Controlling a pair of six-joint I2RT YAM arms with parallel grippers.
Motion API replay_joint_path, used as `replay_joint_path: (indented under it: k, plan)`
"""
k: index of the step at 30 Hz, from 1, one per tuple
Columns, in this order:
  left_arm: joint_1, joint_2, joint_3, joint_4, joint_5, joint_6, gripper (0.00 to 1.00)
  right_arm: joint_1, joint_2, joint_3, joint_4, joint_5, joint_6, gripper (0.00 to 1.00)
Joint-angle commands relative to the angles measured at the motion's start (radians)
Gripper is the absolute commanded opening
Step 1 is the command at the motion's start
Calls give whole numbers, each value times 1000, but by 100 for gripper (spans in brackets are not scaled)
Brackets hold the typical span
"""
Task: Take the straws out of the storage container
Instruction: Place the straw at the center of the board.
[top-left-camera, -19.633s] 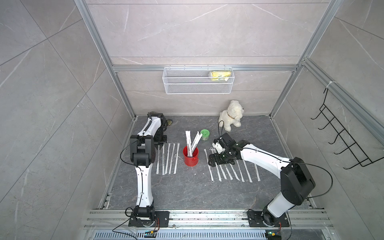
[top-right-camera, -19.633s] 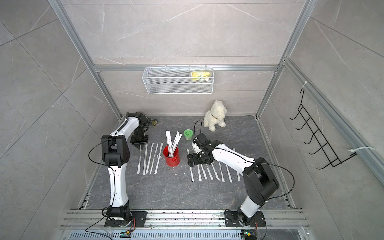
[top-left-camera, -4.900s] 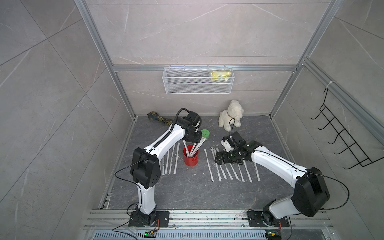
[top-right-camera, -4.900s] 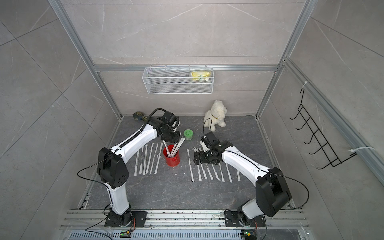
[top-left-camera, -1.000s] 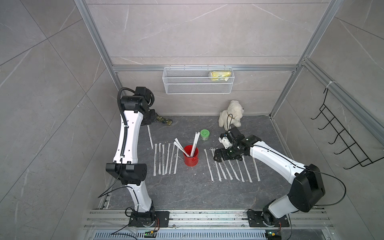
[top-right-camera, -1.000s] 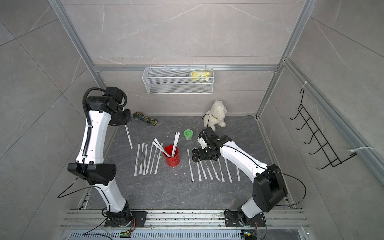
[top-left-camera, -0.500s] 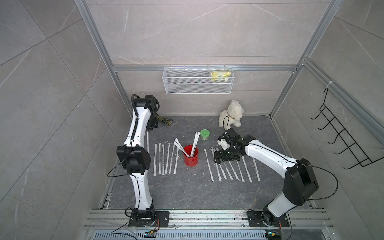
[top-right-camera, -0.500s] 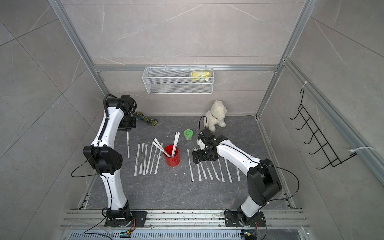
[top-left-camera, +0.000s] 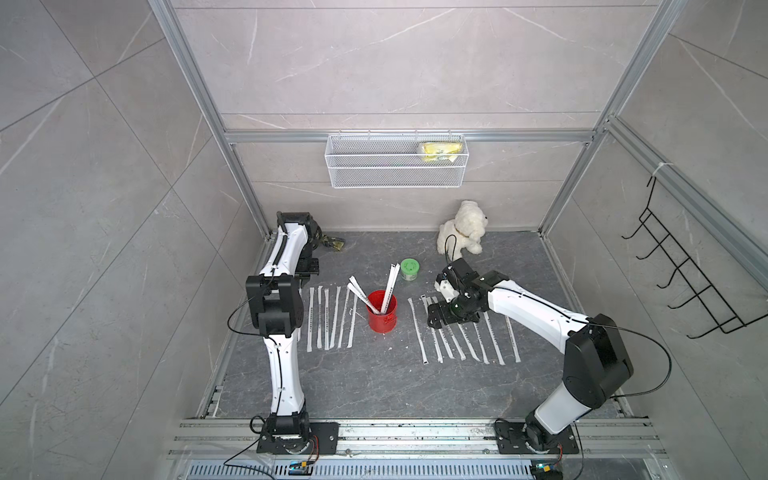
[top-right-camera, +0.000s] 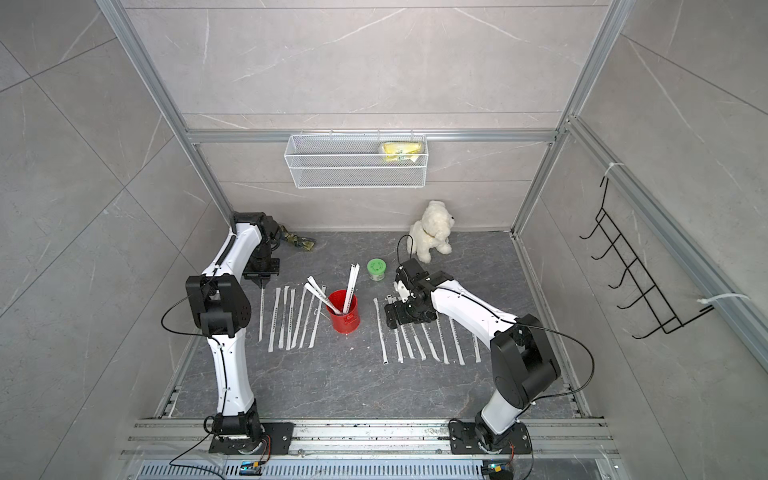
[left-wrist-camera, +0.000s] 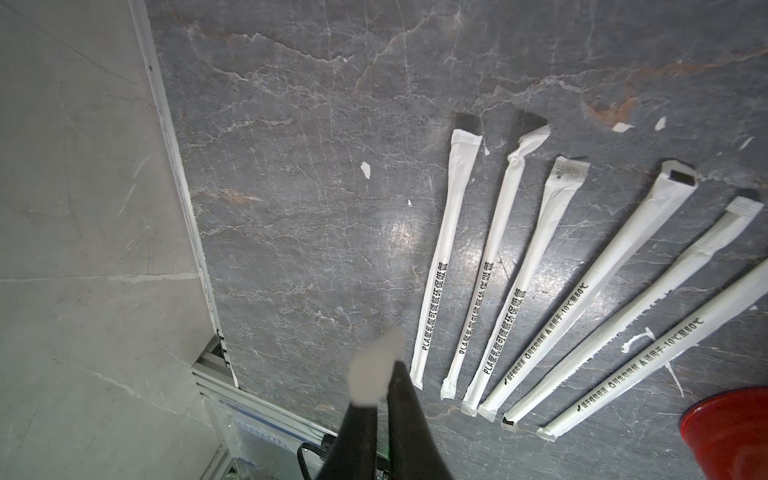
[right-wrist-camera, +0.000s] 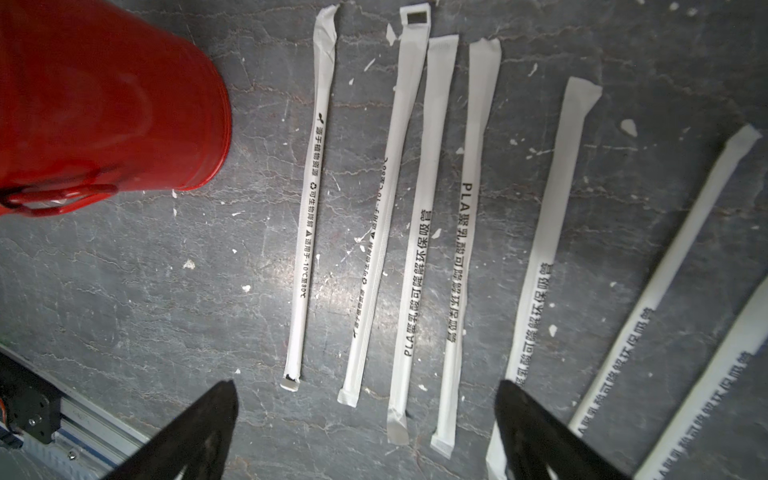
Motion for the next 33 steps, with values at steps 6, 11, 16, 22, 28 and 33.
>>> replay_joint_path:
  k: [6, 11, 16, 22, 28, 33]
  plan:
    - [14, 39, -14, -70, 25, 33, 11, -5, 25, -19, 17, 7, -2, 100]
    - [18, 53, -20, -62, 29, 33, 11, -5, 35, -20, 23, 3, 0, 100]
    - [20, 64, -27, -51, 29, 33, 11, -5, 42, -20, 27, 2, 2, 100]
    - [23, 64, -51, -31, 32, 36, 12, -5, 56, -19, 33, -3, 4, 100]
    - [28, 105, -52, -18, 38, 37, 13, -6, 70, -14, 37, -5, 5, 100]
    - [31, 117, -43, -16, 37, 43, 13, -6, 81, -8, 36, -8, 2, 100]
